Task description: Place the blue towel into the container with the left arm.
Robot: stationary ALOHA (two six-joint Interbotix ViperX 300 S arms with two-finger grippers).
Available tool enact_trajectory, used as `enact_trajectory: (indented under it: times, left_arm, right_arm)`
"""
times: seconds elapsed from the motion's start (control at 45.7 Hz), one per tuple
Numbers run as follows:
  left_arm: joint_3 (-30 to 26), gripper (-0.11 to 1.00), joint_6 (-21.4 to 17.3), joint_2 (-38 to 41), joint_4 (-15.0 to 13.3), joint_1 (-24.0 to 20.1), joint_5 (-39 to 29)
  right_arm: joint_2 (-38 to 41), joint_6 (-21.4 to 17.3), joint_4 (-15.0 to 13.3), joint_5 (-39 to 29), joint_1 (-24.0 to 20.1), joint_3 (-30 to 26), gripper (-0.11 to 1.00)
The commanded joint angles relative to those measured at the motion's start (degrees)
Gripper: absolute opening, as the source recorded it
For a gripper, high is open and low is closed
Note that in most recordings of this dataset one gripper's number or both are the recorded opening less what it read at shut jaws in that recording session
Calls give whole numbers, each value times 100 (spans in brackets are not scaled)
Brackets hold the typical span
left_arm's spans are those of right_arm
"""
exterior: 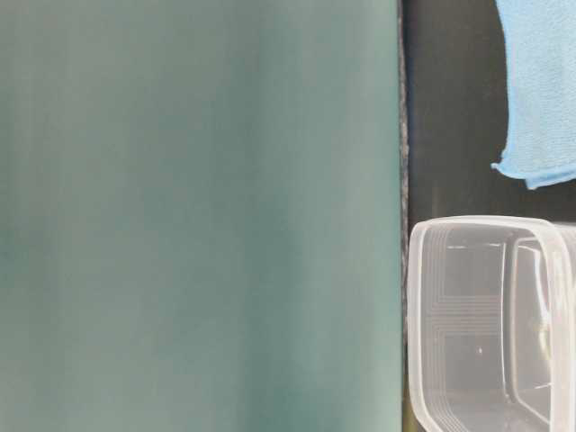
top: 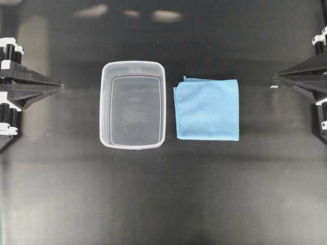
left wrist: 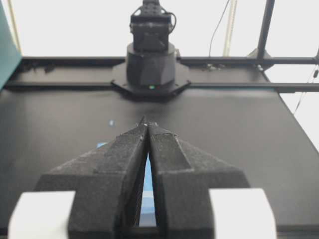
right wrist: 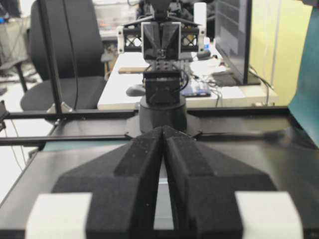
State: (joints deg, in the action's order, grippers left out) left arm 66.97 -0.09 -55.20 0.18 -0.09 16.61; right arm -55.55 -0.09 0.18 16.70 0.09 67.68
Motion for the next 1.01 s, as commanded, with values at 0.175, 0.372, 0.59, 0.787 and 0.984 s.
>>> enact_trajectory:
  times: [0.175,0.372,0.59,0.787,0.984]
  left_arm:
    - [-835,1,53,712,237,-35,-123]
    - [-1749,1,35,1397,237,-35,-1230]
    - [-2795,1,-44,2391,237,-35,-2558]
    - [-3850,1,-62,3507,237,-35,-3445]
    - [-5106,4,-88,4693,246,-149,-4491]
  right_arm:
    - [18,-255,62,88,-62,-158,0]
    - [-18,-580,62,70,-53,-158,0]
    - [-158,-571,53,-114,149,-158,1]
    - [-404,-606,62,-308,193,-158,30]
    - [-563,-580,62,-492,97,-167,73]
